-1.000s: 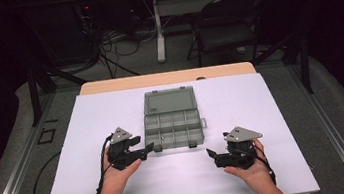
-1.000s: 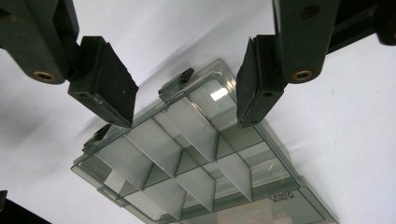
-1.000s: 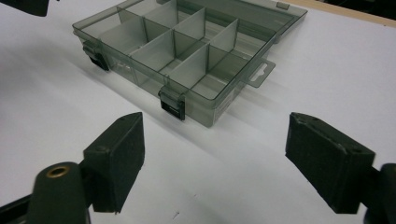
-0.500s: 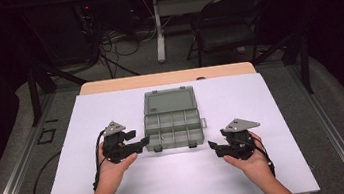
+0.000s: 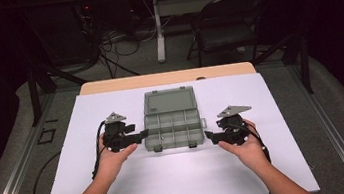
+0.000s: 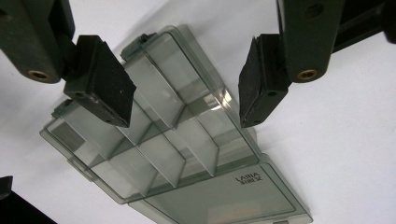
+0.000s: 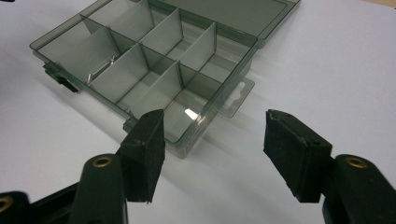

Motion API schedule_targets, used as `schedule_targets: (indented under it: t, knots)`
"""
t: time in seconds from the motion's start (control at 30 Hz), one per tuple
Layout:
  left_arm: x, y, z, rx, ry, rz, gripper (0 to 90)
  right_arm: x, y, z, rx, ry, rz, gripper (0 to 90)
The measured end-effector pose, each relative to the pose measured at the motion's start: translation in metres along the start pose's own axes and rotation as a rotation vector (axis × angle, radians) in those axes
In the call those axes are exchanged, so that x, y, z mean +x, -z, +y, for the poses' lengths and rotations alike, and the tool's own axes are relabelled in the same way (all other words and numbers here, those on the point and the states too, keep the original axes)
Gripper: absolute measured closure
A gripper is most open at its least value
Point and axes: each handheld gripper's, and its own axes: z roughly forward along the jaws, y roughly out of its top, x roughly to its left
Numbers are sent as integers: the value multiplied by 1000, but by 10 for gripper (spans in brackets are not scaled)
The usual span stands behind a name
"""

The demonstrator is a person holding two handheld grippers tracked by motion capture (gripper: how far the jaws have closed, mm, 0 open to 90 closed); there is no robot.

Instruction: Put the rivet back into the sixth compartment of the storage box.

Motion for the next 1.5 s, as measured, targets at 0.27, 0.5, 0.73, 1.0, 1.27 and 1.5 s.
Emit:
schedule_targets:
  t: [0.27,0.5,0.73,1.0,1.27,1.5]
  knots:
    - [1,-1,12,-10,-4,13,329,-3,-5,13,2,-13,-9,348]
    - [8,-7,23,-7,0,36,330,-8,-11,26,11,-24,-3,347]
    - [16,-13,34,17,13,59,356,-14,-19,44,23,-33,-18,345]
    - [20,-16,48,19,11,68,393,-17,-23,71,16,-4,-41,347]
    - [26,-22,64,36,20,63,414,-20,-37,86,31,-17,-39,348]
    - [40,-30,69,32,66,62,449,-26,-56,92,61,-20,-26,396]
